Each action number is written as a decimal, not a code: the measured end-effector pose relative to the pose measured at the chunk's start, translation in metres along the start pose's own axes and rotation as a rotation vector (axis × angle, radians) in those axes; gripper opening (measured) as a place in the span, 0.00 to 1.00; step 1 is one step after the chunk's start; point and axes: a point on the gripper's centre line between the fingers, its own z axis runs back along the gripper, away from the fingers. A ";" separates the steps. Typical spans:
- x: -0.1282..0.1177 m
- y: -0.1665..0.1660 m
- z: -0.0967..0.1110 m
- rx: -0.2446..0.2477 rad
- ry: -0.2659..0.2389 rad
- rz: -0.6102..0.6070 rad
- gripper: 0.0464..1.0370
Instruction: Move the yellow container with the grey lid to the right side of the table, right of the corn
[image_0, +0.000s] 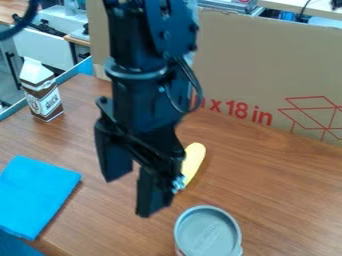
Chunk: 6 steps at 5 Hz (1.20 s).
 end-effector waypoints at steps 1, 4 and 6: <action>0.008 -0.020 -0.019 -0.053 0.065 -0.025 0.96; -0.001 -0.061 -0.059 -0.141 0.196 -0.015 0.96; -0.027 -0.043 -0.084 -0.177 0.267 0.120 0.96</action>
